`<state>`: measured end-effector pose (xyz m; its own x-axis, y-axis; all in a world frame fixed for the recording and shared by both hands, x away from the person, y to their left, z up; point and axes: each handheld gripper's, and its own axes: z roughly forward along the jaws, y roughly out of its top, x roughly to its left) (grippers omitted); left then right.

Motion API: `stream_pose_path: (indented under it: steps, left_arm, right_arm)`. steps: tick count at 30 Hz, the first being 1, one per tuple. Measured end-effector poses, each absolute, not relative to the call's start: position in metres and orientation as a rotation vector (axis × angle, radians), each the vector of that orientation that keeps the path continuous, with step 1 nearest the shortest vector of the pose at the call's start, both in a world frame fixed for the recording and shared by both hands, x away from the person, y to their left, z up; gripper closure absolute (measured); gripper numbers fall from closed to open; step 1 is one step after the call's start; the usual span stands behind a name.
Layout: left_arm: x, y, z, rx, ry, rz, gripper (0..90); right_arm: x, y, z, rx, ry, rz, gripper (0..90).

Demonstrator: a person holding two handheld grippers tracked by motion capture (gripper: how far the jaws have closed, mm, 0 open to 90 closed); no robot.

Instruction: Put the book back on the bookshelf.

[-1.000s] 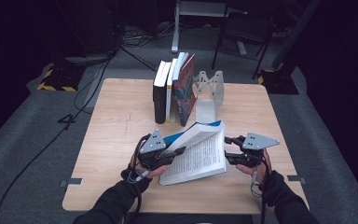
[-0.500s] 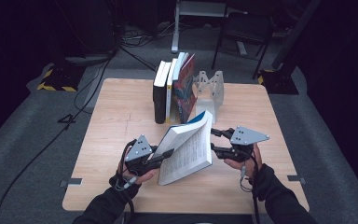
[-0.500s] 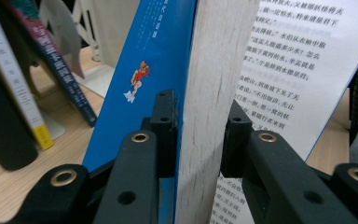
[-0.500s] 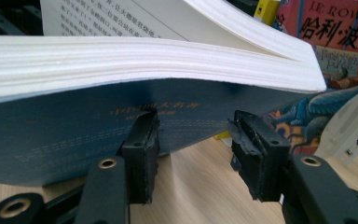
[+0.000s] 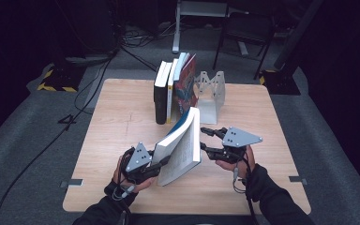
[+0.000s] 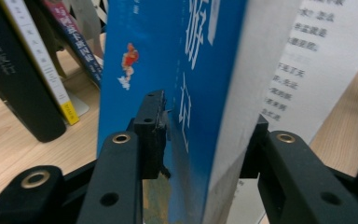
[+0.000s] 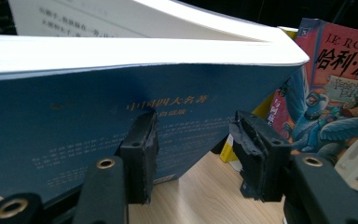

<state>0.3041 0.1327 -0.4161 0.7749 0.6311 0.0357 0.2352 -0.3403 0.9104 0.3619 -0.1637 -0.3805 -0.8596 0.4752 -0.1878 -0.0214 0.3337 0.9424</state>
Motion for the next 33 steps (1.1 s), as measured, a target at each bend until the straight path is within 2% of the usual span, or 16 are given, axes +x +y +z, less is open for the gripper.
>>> stream_pose_path:
  steps: [3,8,9,10,14,22,30,33]
  left_arm:
    - [0.305,0.129,-0.417,1.924,0.668,0.466,57.2]
    - [0.312,0.122,-0.417,1.937,0.653,0.412,58.5]
    - [0.312,0.122,-0.417,1.935,0.640,0.428,60.8]
    - [0.315,0.124,-0.417,1.915,0.622,0.423,68.0]
    - [0.324,0.125,-0.419,1.892,0.586,0.354,72.7]
    - [0.343,0.107,-0.419,1.859,0.516,0.230,72.0]
    - [0.359,0.080,-0.418,1.839,0.486,0.200,71.3]
    - [0.364,0.074,-0.419,1.827,0.491,0.206,70.8]
  right_arm:
    - [0.362,-0.162,-0.380,0.393,2.177,1.552,49.8]
    - [0.361,-0.159,-0.377,0.364,2.181,1.581,49.8]
    - [0.360,-0.157,-0.376,0.360,2.175,1.576,49.8]
    - [0.360,-0.157,-0.376,0.362,2.176,1.572,49.8]
    - [0.361,-0.161,-0.377,0.357,2.179,1.581,48.8]
    - [0.363,-0.180,-0.376,0.405,2.130,1.611,48.0]
    - [0.362,-0.201,-0.368,0.422,2.098,1.552,48.9]
    - [0.362,-0.205,-0.368,0.462,2.079,1.528,51.9]
